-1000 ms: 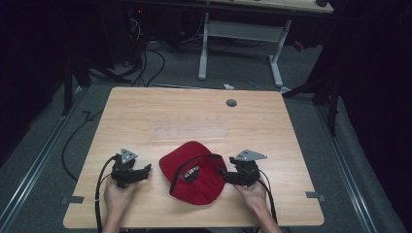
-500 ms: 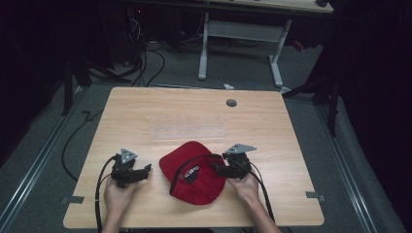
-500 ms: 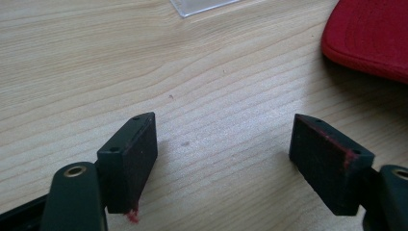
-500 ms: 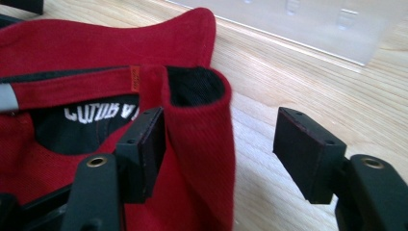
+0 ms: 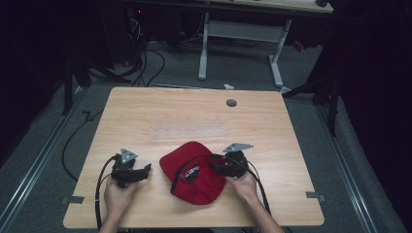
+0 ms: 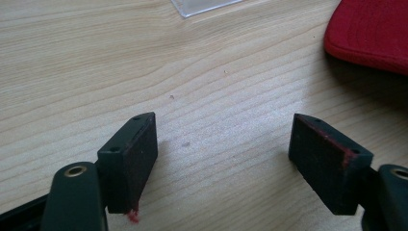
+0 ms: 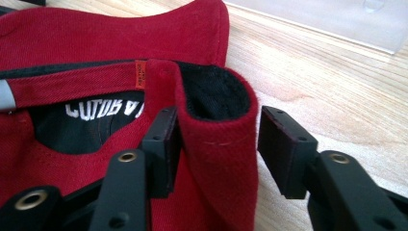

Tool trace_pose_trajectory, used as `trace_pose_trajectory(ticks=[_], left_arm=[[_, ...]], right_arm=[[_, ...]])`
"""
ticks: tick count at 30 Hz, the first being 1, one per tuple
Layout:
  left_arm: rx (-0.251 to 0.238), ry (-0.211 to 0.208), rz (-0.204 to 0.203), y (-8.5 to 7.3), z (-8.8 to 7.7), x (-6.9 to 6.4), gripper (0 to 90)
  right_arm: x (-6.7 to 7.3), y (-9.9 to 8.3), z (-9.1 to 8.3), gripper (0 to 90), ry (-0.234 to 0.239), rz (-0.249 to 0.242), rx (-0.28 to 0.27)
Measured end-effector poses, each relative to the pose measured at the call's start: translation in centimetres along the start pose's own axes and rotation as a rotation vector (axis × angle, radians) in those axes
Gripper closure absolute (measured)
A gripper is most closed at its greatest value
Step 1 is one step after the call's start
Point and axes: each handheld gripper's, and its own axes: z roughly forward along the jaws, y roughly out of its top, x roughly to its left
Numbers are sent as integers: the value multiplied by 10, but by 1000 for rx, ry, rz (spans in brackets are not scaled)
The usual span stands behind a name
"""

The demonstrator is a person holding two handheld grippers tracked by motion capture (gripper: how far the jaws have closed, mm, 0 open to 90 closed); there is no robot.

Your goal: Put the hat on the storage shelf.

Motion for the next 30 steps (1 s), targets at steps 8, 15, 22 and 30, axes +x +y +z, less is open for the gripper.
trace_pose_trajectory(ticks=[8,15,22,30], left_arm=[[0,3,2,0,0,0,254],[1,1,-1,0,0,0,254],[3,0,3,0,1,0,254],[3,0,5,0,1,0,250]], right_arm=[[0,1,-1,527,-5,-13,15],[2,6,4,548,5,-8,9],[4,7,16,607,56,14,-10],[2,7,16,764,117,13,-3]])
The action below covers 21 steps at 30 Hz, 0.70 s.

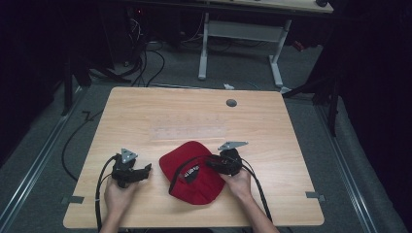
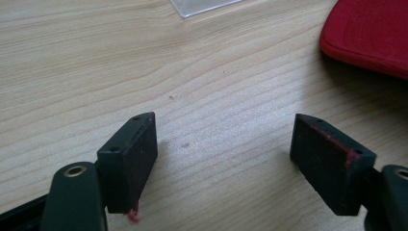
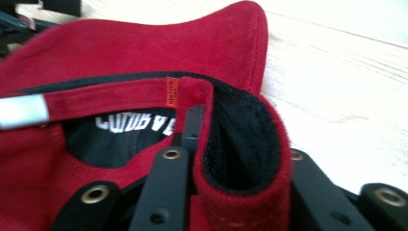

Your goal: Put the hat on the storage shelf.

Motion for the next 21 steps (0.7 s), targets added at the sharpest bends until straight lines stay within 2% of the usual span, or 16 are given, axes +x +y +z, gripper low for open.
trace_pose_trajectory(ticks=[7,13,16,21], left_arm=[[4,-4,0,0,0,0,232],[6,-3,3,-1,0,-1,217],[11,-6,3,-1,0,-1,198],[16,-13,8,-1,0,-1,196]], right_arm=[[3,-1,-9,819,34,-3,-22],[6,1,-21,826,25,-13,-35],[4,3,-30,828,26,12,-52],[2,4,-38,830,16,24,-69]])
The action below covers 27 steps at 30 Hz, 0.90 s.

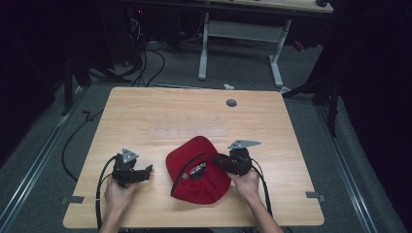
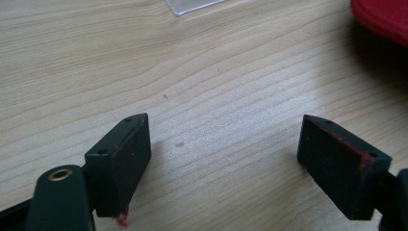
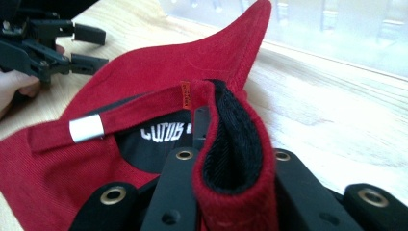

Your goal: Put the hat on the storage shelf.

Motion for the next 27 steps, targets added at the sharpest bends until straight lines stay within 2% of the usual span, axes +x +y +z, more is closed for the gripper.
trace_pose_trajectory(ticks=[7,9,10,11,16,17,19,27], left_arm=[[-14,-27,15,-1,-3,-4,256],[-23,-51,16,0,-5,-8,264],[-33,-82,17,1,-9,-13,268],[-33,-82,17,1,-9,-13,269],[-43,-150,39,3,-16,-25,271],[-47,-177,38,3,-18,-31,272],[-50,-190,41,4,-19,-34,273],[-55,-274,114,-2,-27,-57,263]], right_arm=[[-2,4,-17,830,-23,11,-32],[-2,5,-22,831,-26,16,-45],[-4,5,-26,831,-28,27,-55],[-4,5,-26,831,-28,27,-55],[-7,7,-32,831,-36,53,-55],[-7,8,-33,832,-37,55,-58],[-7,10,-33,832,-36,54,-59],[-6,20,-37,832,-30,69,-71]])
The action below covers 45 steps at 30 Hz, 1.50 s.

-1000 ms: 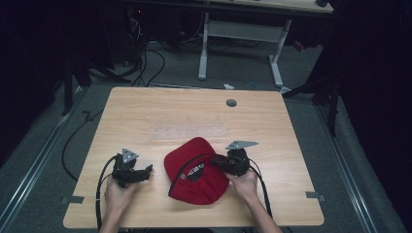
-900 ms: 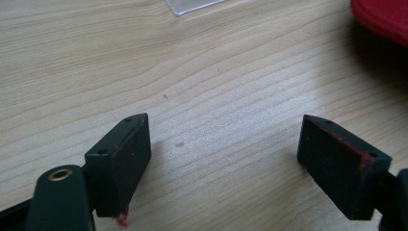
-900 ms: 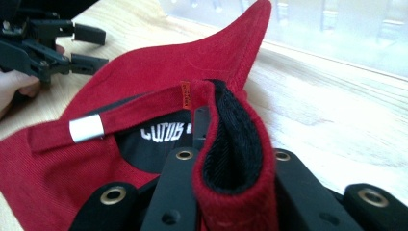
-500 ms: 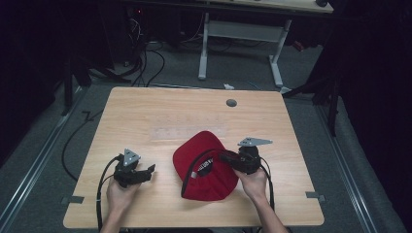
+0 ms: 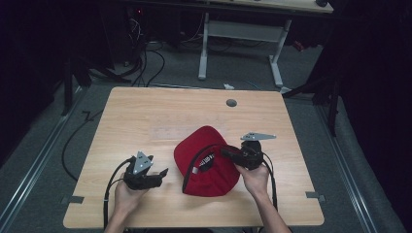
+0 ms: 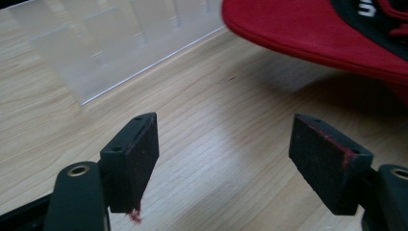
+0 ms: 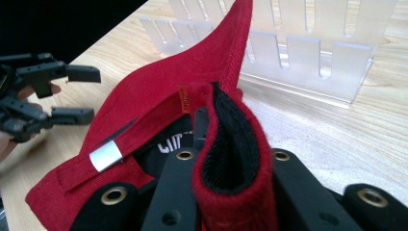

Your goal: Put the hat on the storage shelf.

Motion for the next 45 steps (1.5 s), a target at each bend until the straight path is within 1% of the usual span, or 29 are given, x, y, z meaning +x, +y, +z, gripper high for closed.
trace_pose_trajectory(ticks=[2,3,5,8,10,13,16,18,21,25,28,29,31,32,33,34,35,37,39,42,45], left_arm=[[8,-21,8,-2,1,-6,263],[18,-32,20,-2,1,-8,263],[15,-44,20,-4,2,-13,263],[33,-59,35,-5,6,-20,263],[33,-66,36,-7,8,-24,263],[37,-70,47,-9,12,-32,253],[40,-78,54,-11,14,-35,229],[35,-83,47,-11,15,-38,224],[34,-92,51,-11,16,-41,212],[30,-82,61,-11,15,-43,175],[19,-80,60,-8,12,-42,164],[18,-77,60,-7,11,-41,164],[11,-78,51,-2,9,-40,162],[8,-81,53,0,8,-40,161],[6,-81,58,1,7,-41,159],[3,-82,73,4,5,-41,156],[3,-82,73,4,5,-41,153],[1,-83,88,6,4,-42,152],[2,-89,91,8,3,-43,150],[10,-96,104,9,3,-45,150],[7,-104,111,11,2,-46,150]], right_arm=[[1,1,0,831,-1,4,-1],[1,3,0,832,0,6,-1],[2,6,0,832,5,10,-6],[4,9,1,832,14,20,-6],[6,11,3,831,12,19,-8],[9,15,3,831,11,25,-7],[11,20,2,831,15,23,-18],[11,21,2,831,15,30,-17],[13,23,3,831,14,32,-19],[15,22,6,830,7,16,-11],[15,20,10,830,-7,7,18],[15,20,10,830,-7,7,18],[17,18,12,829,-25,-13,43],[18,16,13,828,-36,-24,66],[18,15,13,828,-37,-25,71],[18,14,13,827,-37,-27,76],[18,14,13,827,-37,-27,76],[19,13,12,827,-42,-32,95],[21,12,11,826,-49,-46,110],[22,11,10,825,-51,-49,120],[22,10,10,826,-48,-54,135]])
